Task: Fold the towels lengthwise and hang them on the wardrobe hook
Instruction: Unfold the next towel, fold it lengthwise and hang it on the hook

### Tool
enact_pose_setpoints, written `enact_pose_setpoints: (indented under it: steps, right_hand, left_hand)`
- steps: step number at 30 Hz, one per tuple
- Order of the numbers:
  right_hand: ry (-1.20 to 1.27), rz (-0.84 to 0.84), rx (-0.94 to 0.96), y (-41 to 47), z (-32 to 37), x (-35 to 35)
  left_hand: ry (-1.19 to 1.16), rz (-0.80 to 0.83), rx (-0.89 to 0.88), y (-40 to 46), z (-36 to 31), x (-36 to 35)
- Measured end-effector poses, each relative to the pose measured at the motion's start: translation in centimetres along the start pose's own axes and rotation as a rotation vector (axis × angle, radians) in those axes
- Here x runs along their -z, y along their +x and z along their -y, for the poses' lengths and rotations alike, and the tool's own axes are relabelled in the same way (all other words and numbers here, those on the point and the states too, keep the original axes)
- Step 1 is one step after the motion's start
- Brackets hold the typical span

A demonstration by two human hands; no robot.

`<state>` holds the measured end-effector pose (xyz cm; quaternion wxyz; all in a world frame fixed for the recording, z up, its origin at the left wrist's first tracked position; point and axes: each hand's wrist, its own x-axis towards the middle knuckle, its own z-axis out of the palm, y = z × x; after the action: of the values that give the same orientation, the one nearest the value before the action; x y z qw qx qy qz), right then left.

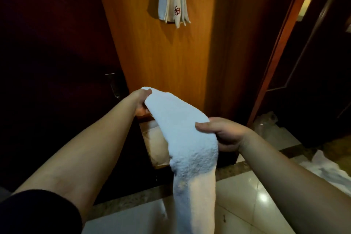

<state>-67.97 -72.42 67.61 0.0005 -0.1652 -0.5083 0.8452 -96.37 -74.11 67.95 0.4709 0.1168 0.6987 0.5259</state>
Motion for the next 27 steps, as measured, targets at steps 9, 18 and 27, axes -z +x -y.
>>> enact_pose_setpoints:
  steps: [9, 18, 27]
  right_hand:
    - [0.262, -0.36, 0.287, 0.6, 5.5, -1.8]
    - [0.471, -0.511, 0.48, 2.7, 8.3, -3.0]
    - [0.507, -0.55, 0.59, 4.3, 10.3, -4.0]
  left_hand:
    - [0.019, -0.083, -0.224, 0.1, 3.3, -1.8]
    - [0.512, -0.07, -1.032, -10.8, 7.2, -7.4]
    - [0.542, -0.187, -1.015, -9.7, 5.6, -10.2]
